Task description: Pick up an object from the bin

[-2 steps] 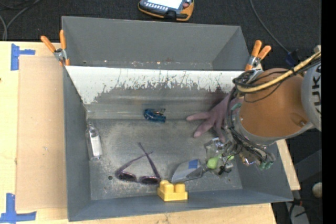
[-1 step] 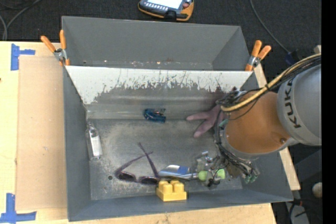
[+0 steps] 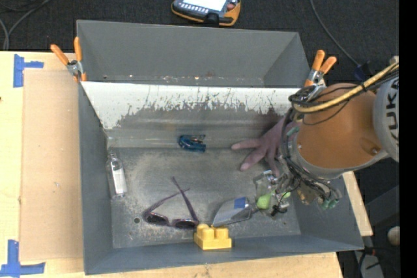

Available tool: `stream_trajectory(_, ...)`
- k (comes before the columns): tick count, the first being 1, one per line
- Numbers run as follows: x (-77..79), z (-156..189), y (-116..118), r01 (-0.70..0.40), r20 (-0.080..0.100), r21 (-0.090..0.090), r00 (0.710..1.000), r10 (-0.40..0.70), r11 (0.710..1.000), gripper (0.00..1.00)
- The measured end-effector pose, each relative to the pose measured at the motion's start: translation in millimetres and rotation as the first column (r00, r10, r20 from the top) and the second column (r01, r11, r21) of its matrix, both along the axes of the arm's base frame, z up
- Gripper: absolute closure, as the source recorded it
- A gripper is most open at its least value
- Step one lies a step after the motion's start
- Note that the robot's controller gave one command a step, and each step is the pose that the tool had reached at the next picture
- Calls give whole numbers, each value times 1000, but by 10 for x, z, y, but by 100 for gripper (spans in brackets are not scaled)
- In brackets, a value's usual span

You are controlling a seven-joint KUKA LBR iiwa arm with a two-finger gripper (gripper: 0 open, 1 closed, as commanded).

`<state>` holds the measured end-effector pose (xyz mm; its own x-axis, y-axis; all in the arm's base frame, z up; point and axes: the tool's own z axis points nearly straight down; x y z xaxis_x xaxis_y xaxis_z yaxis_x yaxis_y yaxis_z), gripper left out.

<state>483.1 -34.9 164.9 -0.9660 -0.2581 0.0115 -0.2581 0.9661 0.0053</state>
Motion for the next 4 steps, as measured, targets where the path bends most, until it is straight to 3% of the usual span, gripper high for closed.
stream_trajectory(1,105,-479,-31,20,-3,0,1000,-20,1000,100)
stream_trajectory(2,58,-757,-11,19,-15,1,1000,-19,1000,100)
stream_trajectory(3,112,-576,-822,-157,-11,4,988,157,988,100)
stream_trajectory(4,190,-739,-71,16,-24,9,1000,-16,1000,100)
